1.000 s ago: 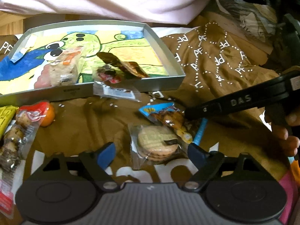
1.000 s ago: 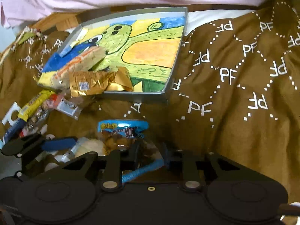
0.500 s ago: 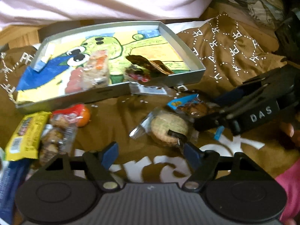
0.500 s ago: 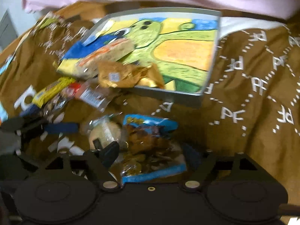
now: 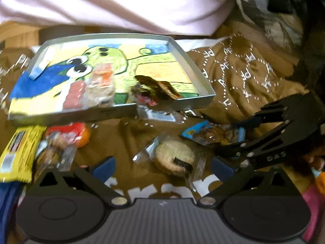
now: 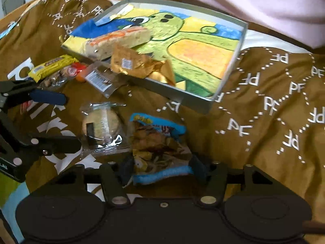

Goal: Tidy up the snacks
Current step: 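Grasp the clear round cookie packet with the left tool while the right tool grasps the blue-edged packet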

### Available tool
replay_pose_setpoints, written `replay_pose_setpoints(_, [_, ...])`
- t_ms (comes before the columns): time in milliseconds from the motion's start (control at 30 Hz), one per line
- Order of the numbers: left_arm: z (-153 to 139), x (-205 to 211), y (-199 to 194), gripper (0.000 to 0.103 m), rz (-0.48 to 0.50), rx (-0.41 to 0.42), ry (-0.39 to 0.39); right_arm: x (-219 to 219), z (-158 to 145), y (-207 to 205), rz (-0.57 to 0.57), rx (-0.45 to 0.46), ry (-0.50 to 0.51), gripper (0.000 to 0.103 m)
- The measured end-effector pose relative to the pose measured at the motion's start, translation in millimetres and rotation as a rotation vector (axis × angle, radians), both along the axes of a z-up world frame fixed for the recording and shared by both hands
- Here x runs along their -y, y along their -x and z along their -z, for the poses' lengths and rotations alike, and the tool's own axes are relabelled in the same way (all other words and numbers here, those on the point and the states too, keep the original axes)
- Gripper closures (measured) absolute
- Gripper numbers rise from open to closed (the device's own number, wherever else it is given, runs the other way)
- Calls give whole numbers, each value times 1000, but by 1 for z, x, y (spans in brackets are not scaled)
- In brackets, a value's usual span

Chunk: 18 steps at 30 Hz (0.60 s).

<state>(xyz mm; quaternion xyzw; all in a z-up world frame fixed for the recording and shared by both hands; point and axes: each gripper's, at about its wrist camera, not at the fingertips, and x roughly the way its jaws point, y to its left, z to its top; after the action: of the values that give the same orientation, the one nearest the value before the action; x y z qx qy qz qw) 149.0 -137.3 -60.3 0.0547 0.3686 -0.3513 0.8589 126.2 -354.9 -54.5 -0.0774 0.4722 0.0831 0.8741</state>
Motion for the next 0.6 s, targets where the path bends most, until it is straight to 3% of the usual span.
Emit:
replay_pose_setpoints(200, [12, 27, -9, 1, 139, 50, -130, 5, 0, 2, 6, -1, -8, 46])
replay_pose_setpoints(467, [20, 33, -22, 1, 184, 26, -165, -6, 5, 2, -54, 39, 40, 29])
replay_pose_setpoints(600, [19, 29, -19, 5, 176, 52, -168, -15, 9, -2, -77, 52, 71, 27])
